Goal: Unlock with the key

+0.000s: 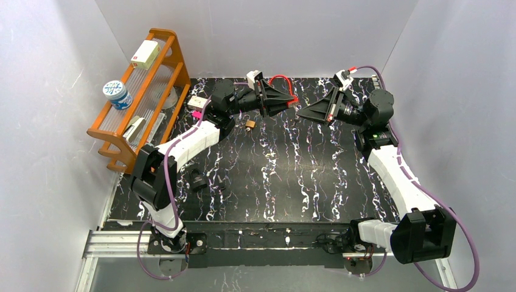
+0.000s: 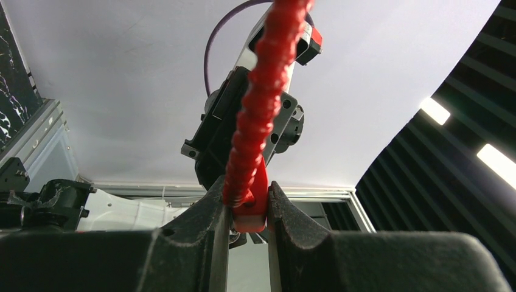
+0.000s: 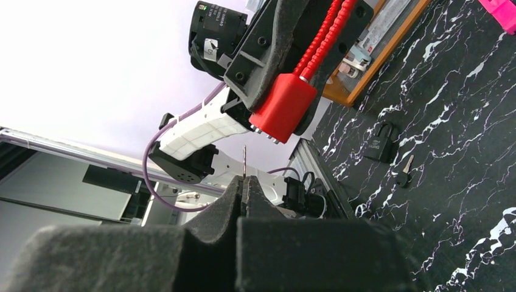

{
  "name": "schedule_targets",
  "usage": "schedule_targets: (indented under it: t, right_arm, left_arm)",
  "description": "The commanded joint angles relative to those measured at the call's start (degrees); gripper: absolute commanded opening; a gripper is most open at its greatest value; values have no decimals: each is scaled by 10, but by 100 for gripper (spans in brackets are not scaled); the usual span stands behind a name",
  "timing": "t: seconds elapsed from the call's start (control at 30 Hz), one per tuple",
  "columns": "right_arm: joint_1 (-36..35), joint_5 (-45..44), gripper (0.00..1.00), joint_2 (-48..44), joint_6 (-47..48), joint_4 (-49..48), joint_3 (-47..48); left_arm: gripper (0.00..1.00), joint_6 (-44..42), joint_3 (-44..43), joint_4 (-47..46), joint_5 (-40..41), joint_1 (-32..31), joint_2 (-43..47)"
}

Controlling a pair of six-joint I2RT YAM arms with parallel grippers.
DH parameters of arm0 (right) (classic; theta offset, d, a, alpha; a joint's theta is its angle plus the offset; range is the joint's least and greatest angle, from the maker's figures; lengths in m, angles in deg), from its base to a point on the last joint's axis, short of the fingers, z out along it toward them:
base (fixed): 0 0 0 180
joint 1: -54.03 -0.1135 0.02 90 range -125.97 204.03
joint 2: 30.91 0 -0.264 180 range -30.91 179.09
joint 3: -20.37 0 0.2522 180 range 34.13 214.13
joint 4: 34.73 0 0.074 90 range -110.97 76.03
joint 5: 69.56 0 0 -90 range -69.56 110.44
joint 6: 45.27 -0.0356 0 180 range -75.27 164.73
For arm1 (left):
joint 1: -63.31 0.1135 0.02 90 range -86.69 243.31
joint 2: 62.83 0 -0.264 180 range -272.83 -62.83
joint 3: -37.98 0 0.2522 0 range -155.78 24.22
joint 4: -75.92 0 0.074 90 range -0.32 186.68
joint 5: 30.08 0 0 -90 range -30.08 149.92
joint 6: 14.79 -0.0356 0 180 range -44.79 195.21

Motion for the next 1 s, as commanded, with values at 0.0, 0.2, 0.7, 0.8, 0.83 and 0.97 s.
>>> schedule_targets:
  t: [0.0,0.2,0.7,0.8,0.83,0.97]
  right_arm:
    - [-2,-2,1,0,23,-4,29]
    - [-3,-15,1,-1,28,13,29]
    - [-3,-36,1,4,28,29,46]
    - [-4,-35,1,6,28,30,47]
    - [-3,-36,1,5,27,30,47]
    - [-4,-36,1,7,27,35,47]
  left_arm:
    - [0,-6,-3,-21,-8,-3,17]
    - [0,-7,-1,-23,-5,-5,19]
    - [0,-9,4,-30,-1,-8,22]
    - [0,-8,3,-31,1,-9,21]
    - [0,-9,2,-32,1,-9,21]
    - [0,-10,1,-35,2,-11,21]
